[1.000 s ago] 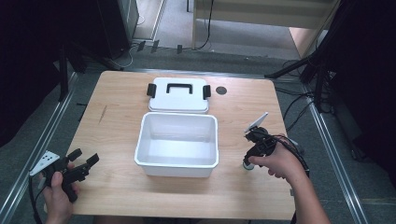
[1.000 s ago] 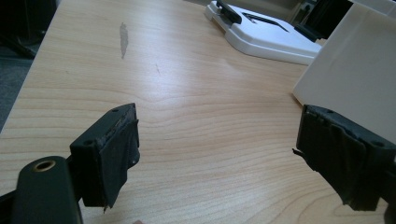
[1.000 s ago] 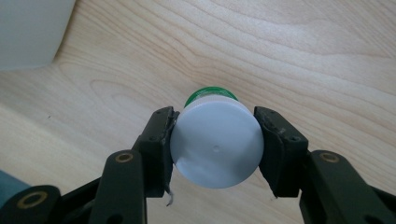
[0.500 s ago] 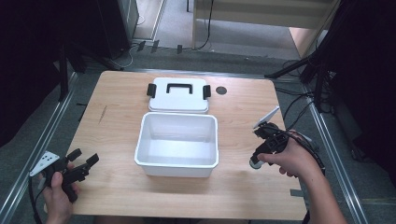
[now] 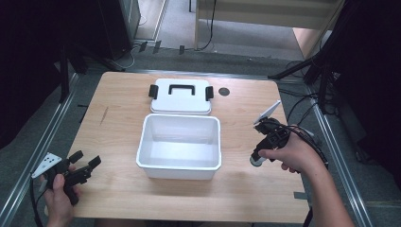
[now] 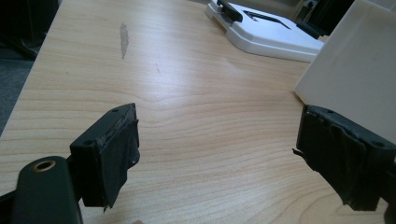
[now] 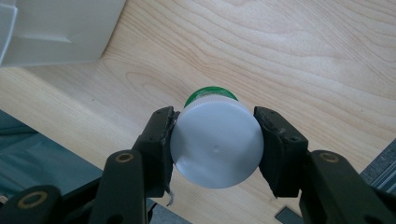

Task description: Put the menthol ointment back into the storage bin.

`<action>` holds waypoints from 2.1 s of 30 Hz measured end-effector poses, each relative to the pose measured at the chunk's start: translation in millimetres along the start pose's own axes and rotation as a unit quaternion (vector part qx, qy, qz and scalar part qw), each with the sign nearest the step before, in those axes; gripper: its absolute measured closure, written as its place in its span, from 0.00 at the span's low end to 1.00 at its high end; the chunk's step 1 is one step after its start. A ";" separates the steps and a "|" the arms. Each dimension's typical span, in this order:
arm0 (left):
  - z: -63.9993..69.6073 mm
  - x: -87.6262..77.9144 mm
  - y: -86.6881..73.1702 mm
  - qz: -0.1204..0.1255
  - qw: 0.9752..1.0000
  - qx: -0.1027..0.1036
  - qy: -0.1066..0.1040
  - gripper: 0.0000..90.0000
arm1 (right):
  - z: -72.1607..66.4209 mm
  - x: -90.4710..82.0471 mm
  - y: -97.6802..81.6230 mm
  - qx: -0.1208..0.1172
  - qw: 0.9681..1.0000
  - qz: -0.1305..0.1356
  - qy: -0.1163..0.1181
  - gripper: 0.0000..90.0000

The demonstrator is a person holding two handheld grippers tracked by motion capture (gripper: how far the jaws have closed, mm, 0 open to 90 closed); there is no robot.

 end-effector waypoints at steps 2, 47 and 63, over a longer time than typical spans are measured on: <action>0.1 0.3 0.1 -0.001 1.000 0.000 0.000 0.16 | -0.9 -0.3 1.3 0.001 1.000 -0.002 0.001 0.57; 2.6 3.8 0.8 -0.012 1.000 0.013 0.005 0.16 | -33.9 -61.4 56.3 -0.041 0.999 0.021 -0.015 0.57; 3.2 4.9 1.1 -0.014 1.000 0.017 0.006 0.16 | -58.8 -76.1 77.5 -0.069 0.997 0.030 -0.015 0.57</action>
Point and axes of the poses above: each handheld gripper's, and its own axes: x roughly forward along the jaws, y roughly out of its top, z roughly to its right, the point moved 1 cm from there along x, roughly forward along the jaws, and after that the axes turned 14 degrees about -y, right-handed, at the moved point
